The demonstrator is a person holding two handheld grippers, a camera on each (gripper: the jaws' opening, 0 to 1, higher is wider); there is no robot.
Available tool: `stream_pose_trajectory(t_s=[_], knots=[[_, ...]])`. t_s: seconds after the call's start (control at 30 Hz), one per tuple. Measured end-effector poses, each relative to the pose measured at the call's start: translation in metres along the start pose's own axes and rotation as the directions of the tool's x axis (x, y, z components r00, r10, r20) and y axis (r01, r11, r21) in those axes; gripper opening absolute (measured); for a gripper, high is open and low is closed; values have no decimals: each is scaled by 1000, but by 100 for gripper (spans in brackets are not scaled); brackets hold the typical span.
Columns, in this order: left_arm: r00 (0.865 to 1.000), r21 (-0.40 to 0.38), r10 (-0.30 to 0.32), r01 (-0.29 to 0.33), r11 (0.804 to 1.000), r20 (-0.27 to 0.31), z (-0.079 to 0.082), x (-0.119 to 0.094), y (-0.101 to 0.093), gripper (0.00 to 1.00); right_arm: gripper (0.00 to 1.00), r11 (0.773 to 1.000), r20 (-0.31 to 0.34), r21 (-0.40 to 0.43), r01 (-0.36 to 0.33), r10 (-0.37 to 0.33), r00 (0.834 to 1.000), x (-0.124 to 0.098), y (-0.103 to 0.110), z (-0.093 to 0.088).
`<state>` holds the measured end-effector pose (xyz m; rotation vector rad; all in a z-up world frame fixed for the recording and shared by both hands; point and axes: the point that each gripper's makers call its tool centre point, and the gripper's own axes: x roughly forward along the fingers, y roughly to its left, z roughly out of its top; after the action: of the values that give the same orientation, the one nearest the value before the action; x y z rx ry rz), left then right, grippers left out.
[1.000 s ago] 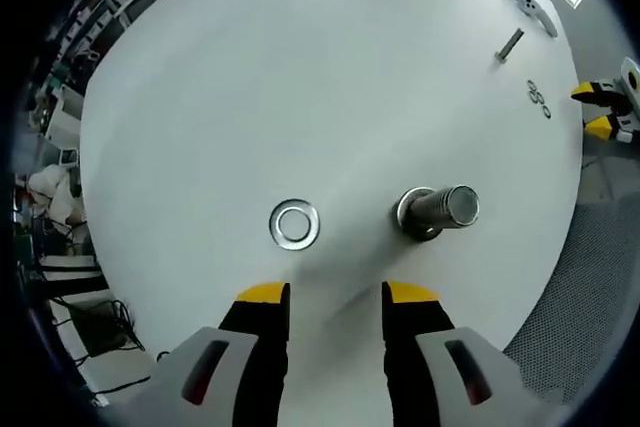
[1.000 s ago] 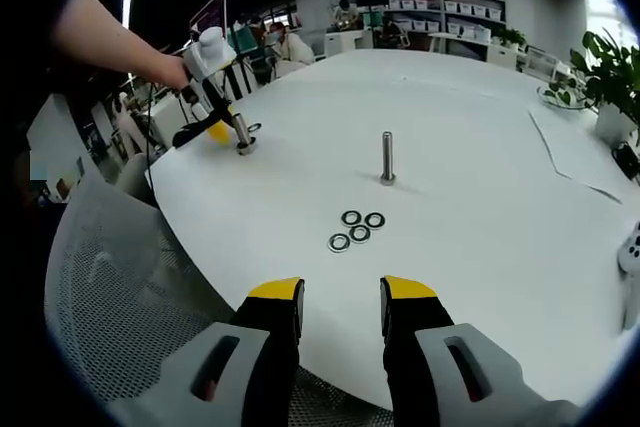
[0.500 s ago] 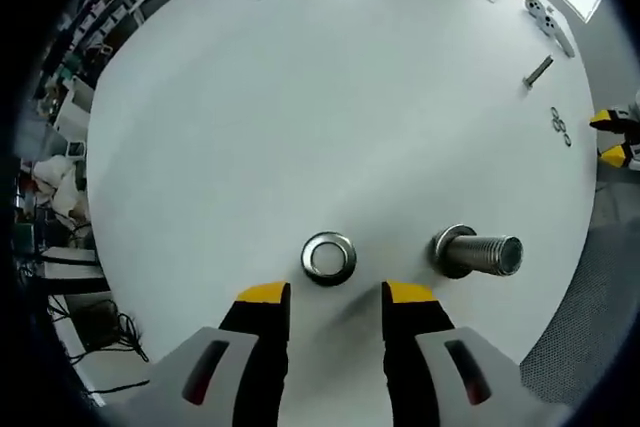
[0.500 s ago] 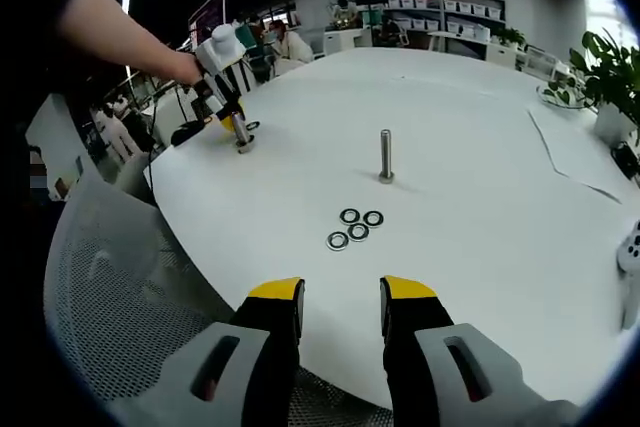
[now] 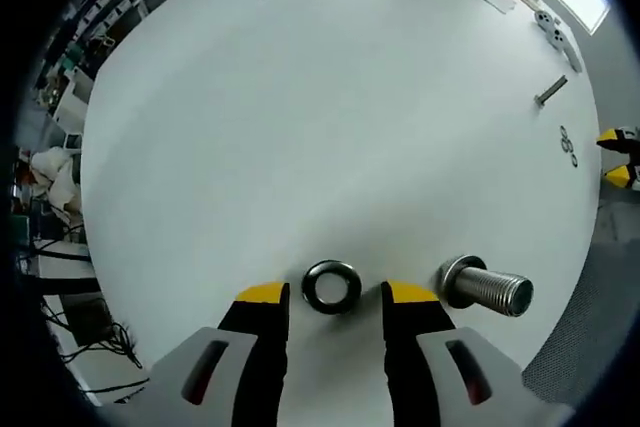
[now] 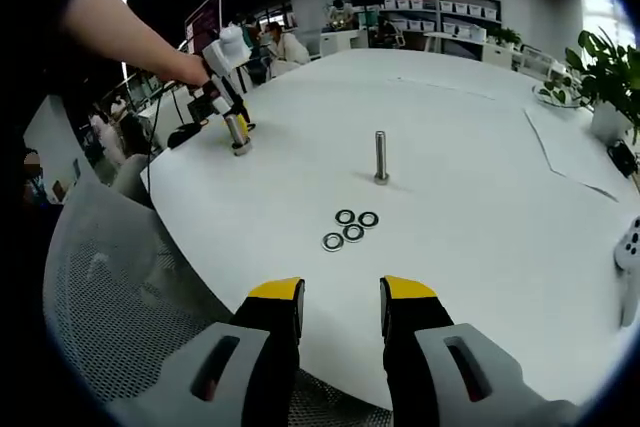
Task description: Place the washer onto the threaded stud by aligning its center hole with the stud, sliding it down to the base, and recovering from edge contact or off-axis alignment until the washer reaches the visible bottom stop.
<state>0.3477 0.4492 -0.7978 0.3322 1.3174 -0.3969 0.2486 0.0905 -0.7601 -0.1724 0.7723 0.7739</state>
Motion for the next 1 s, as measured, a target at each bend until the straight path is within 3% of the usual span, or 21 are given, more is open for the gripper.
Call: stream_pose_trajectory(t_s=[0.5,0.7,1.0], knots=[[999,-5,-6,6,1000,-43,-1,0,0,34,33,1000,-2,3,8,-8,1000,0,-1,0],[998,-11,-3,3,1000,-61,-2,0,3,23,33,1000,-3,3,9,-9,1000,0,-2,0],[997,-15,10,-11,1000,-72,-2,0,1,20,33,1000,-4,0,11,-11,1000,0,-2,0]])
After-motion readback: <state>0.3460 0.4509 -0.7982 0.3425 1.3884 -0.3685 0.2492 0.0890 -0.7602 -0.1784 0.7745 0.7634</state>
